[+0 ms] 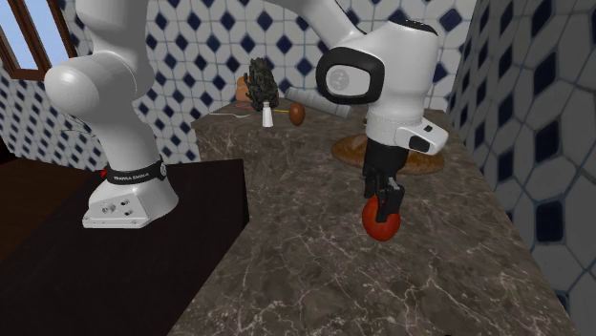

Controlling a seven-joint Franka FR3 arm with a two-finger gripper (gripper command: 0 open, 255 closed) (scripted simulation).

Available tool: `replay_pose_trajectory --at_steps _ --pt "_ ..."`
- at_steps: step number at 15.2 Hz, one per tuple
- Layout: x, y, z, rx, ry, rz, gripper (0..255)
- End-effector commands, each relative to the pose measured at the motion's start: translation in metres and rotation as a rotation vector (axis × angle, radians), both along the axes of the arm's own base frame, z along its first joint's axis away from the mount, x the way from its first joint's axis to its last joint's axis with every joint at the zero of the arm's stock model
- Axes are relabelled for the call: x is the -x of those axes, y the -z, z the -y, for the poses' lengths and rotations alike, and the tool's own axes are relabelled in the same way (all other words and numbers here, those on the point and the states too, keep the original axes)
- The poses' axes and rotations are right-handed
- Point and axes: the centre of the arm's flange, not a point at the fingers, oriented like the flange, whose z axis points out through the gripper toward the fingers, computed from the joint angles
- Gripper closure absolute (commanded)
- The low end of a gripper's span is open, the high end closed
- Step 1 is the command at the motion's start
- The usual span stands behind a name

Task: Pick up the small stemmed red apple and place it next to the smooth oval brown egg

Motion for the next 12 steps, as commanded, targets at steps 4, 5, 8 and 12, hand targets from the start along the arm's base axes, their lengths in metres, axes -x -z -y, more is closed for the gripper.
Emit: replay_pose_trajectory --at_steps 4,5,8,12 --pt "0.001 -0.009 0.0 -0.001 -0.001 -0.002 255" --pt "0.001 -0.014 0.0 -0.001 -0.001 -0.002 255" --pt "0.001 -0.03 0.0 -0.001 -0.001 -0.002 255" --pt "0.001 -0.051 0.0 -0.001 -0.001 -0.002 255"
